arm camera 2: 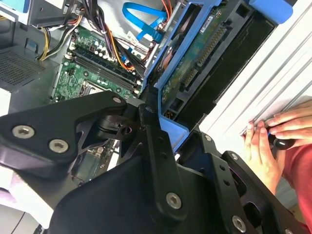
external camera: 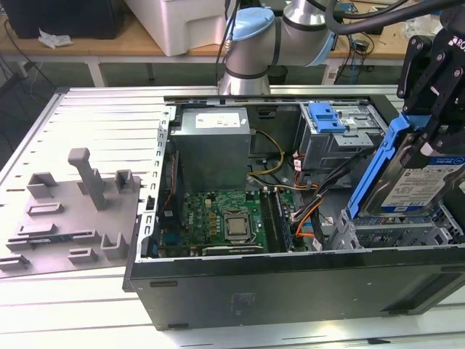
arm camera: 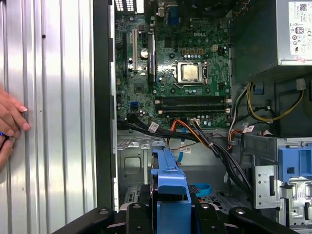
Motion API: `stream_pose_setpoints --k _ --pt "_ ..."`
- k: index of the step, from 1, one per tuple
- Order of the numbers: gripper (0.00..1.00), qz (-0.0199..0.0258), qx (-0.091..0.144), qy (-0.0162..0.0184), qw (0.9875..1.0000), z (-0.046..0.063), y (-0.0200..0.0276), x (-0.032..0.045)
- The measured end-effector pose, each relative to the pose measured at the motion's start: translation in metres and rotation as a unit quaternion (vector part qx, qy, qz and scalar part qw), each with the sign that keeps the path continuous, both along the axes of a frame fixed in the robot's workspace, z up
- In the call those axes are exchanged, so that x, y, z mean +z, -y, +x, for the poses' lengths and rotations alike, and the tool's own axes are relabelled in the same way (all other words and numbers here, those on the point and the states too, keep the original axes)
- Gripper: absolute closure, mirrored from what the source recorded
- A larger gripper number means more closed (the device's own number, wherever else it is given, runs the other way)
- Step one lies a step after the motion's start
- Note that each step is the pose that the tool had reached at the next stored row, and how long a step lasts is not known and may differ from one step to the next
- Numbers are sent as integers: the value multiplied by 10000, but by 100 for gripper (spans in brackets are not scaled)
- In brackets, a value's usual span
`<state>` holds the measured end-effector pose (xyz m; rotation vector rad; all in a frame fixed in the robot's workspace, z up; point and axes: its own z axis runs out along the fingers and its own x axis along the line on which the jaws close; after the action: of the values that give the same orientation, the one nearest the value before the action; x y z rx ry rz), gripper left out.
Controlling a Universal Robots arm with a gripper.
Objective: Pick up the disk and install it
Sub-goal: 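Pick up the disk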
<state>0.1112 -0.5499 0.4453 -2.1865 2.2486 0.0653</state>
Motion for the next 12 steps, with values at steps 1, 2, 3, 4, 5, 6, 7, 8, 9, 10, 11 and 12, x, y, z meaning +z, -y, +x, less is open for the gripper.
stream_pose_setpoints --k 1,2,3,4,5,6,7,8,9,10,11,12 --pt "63 -1 0 0 10000 0 0 0" --pt "63 -3 0 0 10000 0 1 0" --pt "63 -6 0 0 10000 0 1 0" --pt "63 -9 0 0 10000 0 2 0" --pt "63 -11 0 0 10000 0 3 0" --pt "63 -17 0 0 10000 0 5 0" --pt "63 -22 1 0 10000 0 6 0" --pt "63 -25 2 0 10000 0 6 -1" --pt "63 -27 2 0 10000 0 6 -2" --pt "63 -28 2 0 10000 0 6 -3" --pt "63 -28 2 0 10000 0 6 -5" --pt "63 -28 2 0 10000 0 5 -7"
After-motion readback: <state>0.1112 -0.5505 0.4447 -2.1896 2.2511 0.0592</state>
